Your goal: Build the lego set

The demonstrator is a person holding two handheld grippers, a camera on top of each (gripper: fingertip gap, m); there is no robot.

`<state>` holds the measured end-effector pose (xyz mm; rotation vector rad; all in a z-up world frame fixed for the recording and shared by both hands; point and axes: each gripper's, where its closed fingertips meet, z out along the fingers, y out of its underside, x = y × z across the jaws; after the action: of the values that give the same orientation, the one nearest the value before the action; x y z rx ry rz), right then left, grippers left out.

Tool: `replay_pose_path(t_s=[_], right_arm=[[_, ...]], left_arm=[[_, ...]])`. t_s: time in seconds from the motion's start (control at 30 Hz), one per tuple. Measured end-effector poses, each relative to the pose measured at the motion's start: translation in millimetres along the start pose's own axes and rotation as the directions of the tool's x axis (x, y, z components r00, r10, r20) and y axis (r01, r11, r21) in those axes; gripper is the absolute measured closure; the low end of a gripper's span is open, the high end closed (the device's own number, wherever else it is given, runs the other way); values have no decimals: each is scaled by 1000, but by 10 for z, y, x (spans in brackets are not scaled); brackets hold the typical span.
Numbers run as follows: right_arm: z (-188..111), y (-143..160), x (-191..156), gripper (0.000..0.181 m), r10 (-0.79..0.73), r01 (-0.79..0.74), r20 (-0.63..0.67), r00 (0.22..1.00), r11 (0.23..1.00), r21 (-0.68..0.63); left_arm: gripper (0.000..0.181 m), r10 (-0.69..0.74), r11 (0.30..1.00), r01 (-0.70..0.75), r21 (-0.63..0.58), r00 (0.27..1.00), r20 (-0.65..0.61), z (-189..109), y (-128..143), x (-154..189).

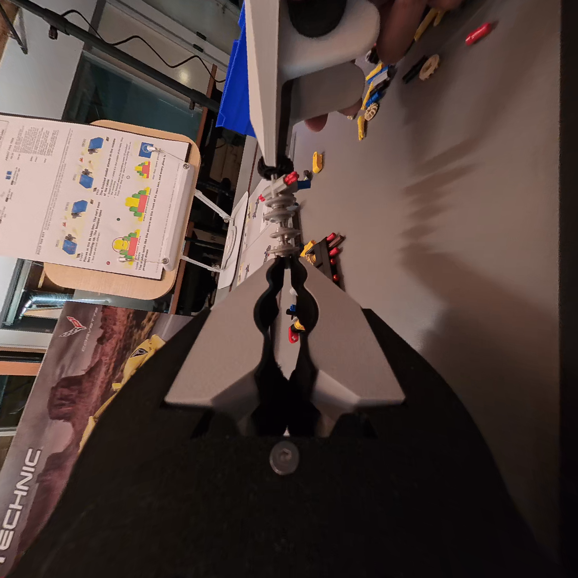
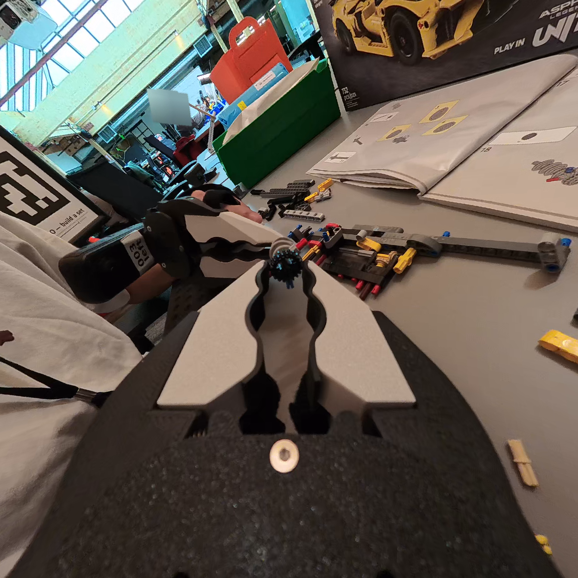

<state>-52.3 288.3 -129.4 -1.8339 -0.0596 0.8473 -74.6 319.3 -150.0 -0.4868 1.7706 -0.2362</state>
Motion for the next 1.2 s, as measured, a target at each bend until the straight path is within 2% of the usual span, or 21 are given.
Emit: replay_pose_path(t_s=[0.4,0.7,0.93,1.2], right_arm=[[-1,-7,-49,162,-27,27,13,1000,1000,-1],[1,-23,-78,161,-90,90,-7,996,996,0],[23,-10,-40,161,-210,208,-79,975,978,-23],[28,12,-24,161,-230,227,-88,969,973,-42]], left_arm=[[178,144,989,-141,-44,987,65,-38,-15,-32],[178,102,994,-101,-33,994,49,-42,-18,-43],[178,94,995,-92,-39,995,32,-23,48,-31],[179,89,995,-88,-42,996,17,-4,64,-9]])
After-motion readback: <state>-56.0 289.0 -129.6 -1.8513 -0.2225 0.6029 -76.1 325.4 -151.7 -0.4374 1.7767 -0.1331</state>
